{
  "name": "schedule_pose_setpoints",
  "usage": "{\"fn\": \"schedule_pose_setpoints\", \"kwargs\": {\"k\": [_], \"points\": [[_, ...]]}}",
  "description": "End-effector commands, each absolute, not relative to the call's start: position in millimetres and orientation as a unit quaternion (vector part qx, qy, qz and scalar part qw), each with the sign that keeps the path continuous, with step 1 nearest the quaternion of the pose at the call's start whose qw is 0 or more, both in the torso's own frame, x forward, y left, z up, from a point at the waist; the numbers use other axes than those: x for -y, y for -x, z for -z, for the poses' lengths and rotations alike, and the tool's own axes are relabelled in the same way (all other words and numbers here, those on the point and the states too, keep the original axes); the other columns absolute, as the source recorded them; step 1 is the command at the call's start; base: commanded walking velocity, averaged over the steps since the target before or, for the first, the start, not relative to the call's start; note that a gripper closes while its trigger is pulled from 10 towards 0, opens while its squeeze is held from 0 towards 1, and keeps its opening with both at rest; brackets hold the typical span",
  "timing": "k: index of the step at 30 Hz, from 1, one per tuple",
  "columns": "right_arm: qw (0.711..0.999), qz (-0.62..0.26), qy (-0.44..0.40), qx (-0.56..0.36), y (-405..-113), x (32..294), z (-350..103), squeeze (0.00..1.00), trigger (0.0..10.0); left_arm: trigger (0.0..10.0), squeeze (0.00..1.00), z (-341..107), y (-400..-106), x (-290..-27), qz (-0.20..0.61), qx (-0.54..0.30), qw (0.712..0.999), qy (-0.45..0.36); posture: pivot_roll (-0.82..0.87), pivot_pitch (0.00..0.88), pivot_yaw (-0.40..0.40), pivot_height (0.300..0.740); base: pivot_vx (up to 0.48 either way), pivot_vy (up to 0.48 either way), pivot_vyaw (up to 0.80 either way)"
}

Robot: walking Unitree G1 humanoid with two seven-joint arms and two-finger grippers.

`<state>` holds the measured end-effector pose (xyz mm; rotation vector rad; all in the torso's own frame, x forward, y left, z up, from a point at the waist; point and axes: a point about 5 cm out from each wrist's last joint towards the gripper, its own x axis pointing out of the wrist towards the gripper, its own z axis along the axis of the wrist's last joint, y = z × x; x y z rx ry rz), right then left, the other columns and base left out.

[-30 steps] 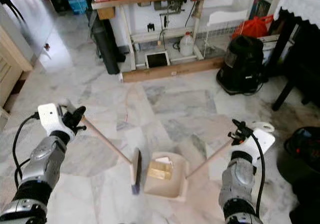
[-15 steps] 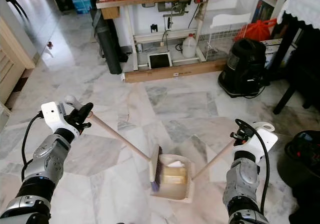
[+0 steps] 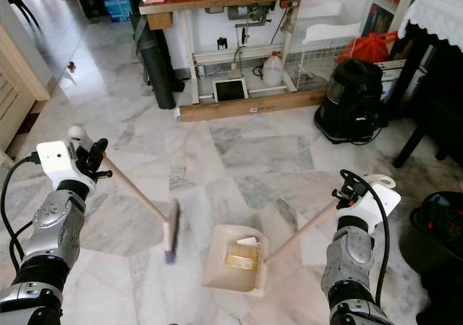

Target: Sweep floor

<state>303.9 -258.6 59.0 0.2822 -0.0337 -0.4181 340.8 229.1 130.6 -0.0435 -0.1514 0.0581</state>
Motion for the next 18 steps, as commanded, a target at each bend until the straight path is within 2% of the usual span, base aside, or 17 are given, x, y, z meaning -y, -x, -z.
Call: {"fn": "schedule_pose_setpoints", "kwargs": {"k": [1,8,18], "points": [[0.968,0.206,-0.135,0.048,-306,260,-68,0.0,10.0,10.0,0.0,-139,-340,-223,-0.011,0.102,0.995,-0.007,-0.05,0.0,0.068,0.74,0.0,0.0,0.0],[0.974,0.193,-0.097,0.069,-299,260,-71,0.0,10.0,10.0,0.0,-110,-325,-220,-0.018,0.073,0.997,-0.033,-0.07,0.0,0.066,0.74,0.0,0.0,0.0],[0.974,0.199,-0.058,0.088,-290,271,-76,0.0,10.0,10.0,0.0,-102,-315,-203,0.009,0.079,0.996,-0.044,-0.09,0.0,0.07,0.74,0.0,0.0,0.0]]}}
